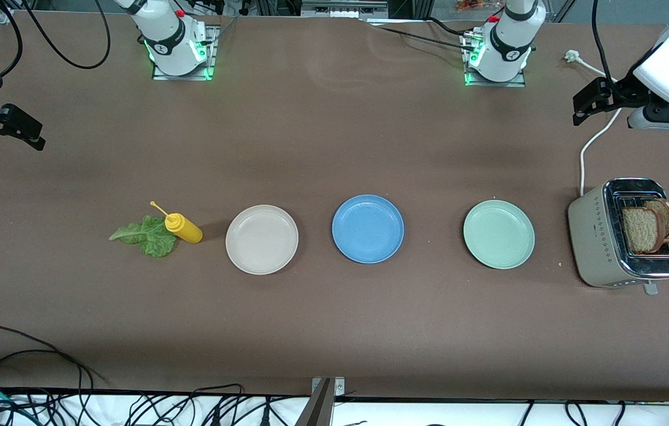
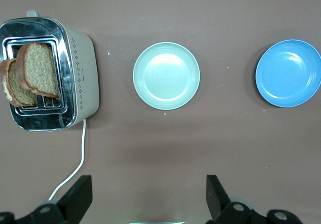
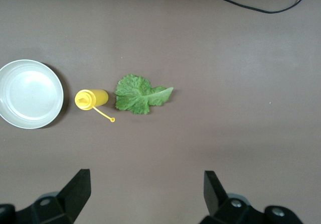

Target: Make sandwich in blue plate with both arms

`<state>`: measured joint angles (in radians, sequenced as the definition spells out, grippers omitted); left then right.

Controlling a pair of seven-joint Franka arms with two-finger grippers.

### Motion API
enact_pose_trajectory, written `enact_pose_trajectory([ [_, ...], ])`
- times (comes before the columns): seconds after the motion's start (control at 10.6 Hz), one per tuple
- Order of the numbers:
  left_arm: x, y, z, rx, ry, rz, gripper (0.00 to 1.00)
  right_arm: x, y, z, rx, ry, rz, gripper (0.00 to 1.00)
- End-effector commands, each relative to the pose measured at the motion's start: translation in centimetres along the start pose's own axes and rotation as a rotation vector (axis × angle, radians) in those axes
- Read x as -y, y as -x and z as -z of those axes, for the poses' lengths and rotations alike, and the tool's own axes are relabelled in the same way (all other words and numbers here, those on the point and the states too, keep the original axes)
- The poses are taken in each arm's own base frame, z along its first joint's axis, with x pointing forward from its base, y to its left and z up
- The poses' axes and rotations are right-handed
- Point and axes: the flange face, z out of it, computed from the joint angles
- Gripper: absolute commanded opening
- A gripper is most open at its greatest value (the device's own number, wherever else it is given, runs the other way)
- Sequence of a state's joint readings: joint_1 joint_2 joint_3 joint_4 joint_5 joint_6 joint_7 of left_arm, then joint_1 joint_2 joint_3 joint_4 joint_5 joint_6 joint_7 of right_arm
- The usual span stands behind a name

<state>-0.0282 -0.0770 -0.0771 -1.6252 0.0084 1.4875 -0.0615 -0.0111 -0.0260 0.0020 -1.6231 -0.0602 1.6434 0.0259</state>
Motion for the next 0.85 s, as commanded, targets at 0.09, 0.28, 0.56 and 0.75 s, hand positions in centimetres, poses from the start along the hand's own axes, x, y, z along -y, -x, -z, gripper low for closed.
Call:
enact_pose_trajectory([
  [0.09,0.71,-0.37,1.06,-0.009,0.019,-0.001,1.00,-0.25,0.36,0.98,0.003,-0.017,0.001,1.00],
  [0.28,0.89,-0.37,1.13,-0.011,0.018,0.007,1.00,-0.25,0.36,0.98,0.003,-0.017,0.001,1.00],
  [0.56,0.98,-0.24,1.14,-0.004,0.018,0.015,1.00,-0.26,0.38,0.97,0.004,-0.015,0.002,1.00],
  [0.75,0.98,0.02,1.04,0.014,0.017,0.013,1.00,-0.26,0.38,0.97,0.004,-0.015,0.002,1.00],
])
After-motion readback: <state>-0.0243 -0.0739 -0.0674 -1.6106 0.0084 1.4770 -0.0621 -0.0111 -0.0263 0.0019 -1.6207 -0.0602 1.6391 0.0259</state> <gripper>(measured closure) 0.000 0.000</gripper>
